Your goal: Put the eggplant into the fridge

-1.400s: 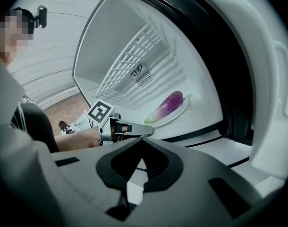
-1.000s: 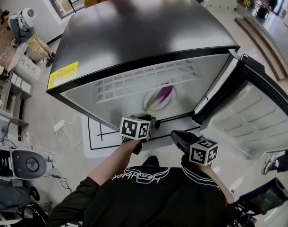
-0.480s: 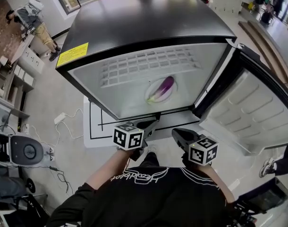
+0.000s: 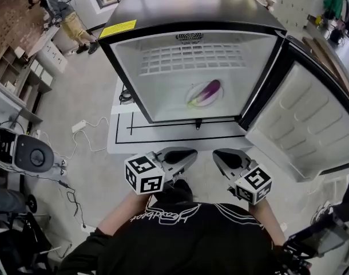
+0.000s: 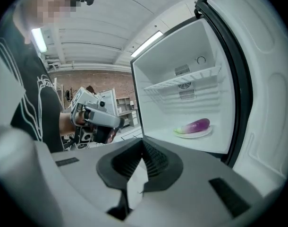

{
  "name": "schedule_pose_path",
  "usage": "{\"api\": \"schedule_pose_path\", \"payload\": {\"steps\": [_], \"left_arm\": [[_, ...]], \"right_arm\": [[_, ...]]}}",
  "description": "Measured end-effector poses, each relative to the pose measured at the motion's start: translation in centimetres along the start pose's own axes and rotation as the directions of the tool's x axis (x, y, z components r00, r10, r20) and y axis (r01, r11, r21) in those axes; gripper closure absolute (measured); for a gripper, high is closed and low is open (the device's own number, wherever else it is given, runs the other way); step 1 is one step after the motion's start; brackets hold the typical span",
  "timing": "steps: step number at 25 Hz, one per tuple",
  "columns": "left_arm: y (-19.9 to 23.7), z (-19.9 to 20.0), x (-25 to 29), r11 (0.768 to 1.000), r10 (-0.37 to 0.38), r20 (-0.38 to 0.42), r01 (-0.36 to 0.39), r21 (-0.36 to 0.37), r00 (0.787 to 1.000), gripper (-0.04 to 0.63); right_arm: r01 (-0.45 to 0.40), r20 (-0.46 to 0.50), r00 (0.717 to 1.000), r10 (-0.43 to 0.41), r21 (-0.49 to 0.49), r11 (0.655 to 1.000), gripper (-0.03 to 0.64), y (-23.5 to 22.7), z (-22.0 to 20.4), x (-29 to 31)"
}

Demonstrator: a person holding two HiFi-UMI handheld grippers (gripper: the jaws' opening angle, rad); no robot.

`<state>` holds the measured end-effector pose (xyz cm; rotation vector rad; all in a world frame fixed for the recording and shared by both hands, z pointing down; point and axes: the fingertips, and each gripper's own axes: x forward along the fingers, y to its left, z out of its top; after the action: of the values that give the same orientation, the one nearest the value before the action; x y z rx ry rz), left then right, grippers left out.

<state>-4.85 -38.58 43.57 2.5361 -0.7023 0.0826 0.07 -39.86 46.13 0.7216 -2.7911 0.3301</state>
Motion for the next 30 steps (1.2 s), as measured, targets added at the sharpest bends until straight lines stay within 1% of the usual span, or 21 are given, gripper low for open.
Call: {"api": "schedule_pose_path", "payload": {"steps": [2, 5, 7, 8, 11, 14, 18, 20, 25, 30], "left_arm": [[-1.1, 0.1, -0.9, 1.0, 0.009, 0.013, -0.01, 0.026, 1.0, 0.588], [-2.3, -0.1, -1.7, 0.995, 0.032, 0.01, -0.033, 0.094, 0.999, 0.588], [-2.8, -0.3, -1.9, 0.99, 0.037, 0.008, -0.038, 0.134, 0.999, 0.588], [-3.0, -0.4, -1.8, 0.99, 0.035, 0.006, -0.035, 0.139, 0.999, 0.588], [-3.8, -1.1, -1.7, 0.993, 0.012, 0.003, -0.012, 0.116, 1.0, 0.588], [-4.7, -2.2, -2.1, 0.995, -0.006, -0.008, 0.007, 0.097, 1.0, 0.588], [-6.3, -3.8, -4.2, 0.995, -0.022, -0.037, 0.025, 0.101, 0.999, 0.588], [-7.1, -4.4, -5.9, 0.994, -0.022, -0.038, 0.026, 0.106, 0.999, 0.588], [-9.7, -5.7, -10.8, 0.993, -0.04, -0.03, 0.043, 0.11, 0.999, 0.588], [-13.3, -6.4, -15.0, 0.987, -0.07, -0.011, 0.07, 0.142, 0.998, 0.588]], "right_arm": [[-0.009, 0.012, 1.0, 0.009, -0.005, 1.0, 0.611, 0.6, 0.4, -0.5], [-0.031, 0.017, 0.999, 0.031, 0.009, 0.999, 0.611, 1.7, 0.3, -1.3], [-0.024, 0.007, 1.0, 0.024, 0.026, 0.999, 0.611, 2.0, 0.0, -1.7], [-0.021, 0.009, 1.0, 0.021, 0.04, 0.999, 0.611, 2.2, -0.2, -1.9], [-0.038, 0.026, 0.999, 0.036, 0.095, 0.995, 0.611, 3.5, -0.7, -2.6], [-0.046, 0.007, 0.999, 0.046, 0.124, 0.991, 0.611, 5.4, -1.8, -2.8], [-0.06, 0.007, 0.998, 0.059, 0.161, 0.985, 0.611, 9.2, -2.4, -2.6], [-0.057, 0.007, 0.998, 0.057, 0.163, 0.985, 0.611, 11.2, -2.4, -2.5], [-0.007, 0.028, 1.0, 0.002, 0.165, 0.986, 0.611, 15.9, -2.0, -3.2], [0.009, 0.049, 0.999, -0.015, 0.123, 0.992, 0.611, 21.7, -1.4, -4.0]]}}
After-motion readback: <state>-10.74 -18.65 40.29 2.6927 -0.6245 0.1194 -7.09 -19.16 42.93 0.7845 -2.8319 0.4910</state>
